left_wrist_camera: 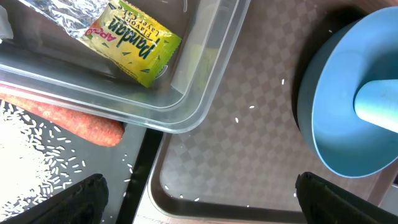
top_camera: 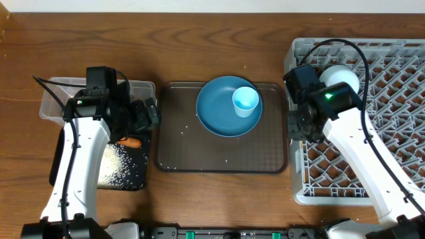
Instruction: Sort waste into correct bins and load items into the dishwasher rack
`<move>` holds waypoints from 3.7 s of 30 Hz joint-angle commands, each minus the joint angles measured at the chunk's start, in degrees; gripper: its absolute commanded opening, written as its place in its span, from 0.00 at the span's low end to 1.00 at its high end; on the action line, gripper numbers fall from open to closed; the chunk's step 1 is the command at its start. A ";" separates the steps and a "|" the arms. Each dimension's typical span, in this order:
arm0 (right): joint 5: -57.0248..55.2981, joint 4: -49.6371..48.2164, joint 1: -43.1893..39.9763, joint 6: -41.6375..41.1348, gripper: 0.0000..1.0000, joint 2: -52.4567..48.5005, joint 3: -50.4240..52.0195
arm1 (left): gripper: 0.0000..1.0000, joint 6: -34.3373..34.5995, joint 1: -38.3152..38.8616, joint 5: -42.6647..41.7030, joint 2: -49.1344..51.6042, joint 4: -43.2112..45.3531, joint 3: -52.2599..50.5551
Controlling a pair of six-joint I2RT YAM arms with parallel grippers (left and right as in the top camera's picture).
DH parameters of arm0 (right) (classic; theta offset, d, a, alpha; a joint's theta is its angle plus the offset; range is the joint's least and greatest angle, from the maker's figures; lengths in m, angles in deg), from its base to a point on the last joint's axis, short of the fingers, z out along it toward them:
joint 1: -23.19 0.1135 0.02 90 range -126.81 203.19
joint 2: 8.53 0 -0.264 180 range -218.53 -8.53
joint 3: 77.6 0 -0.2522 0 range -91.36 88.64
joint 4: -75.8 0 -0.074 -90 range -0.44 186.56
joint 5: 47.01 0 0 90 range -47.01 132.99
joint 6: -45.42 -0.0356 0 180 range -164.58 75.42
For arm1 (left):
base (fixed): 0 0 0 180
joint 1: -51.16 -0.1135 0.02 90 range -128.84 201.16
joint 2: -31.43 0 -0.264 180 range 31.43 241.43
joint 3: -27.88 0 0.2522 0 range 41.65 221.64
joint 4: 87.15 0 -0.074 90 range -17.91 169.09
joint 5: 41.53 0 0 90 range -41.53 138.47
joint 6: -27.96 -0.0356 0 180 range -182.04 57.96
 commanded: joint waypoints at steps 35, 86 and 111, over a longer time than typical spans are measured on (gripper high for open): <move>0.20 -2.32 -1.22 -0.57 0.99 0.57 0.09 | 0.98 15.76 -0.15 0.37 0.11 1.03 -0.22; 0.20 -2.32 -1.18 -0.57 0.99 0.57 0.09 | 0.50 33.99 42.29 13.22 15.06 41.90 -0.22; 0.20 -2.32 -1.18 -0.57 0.99 0.57 0.09 | 0.27 33.97 42.36 18.95 21.24 41.72 -0.22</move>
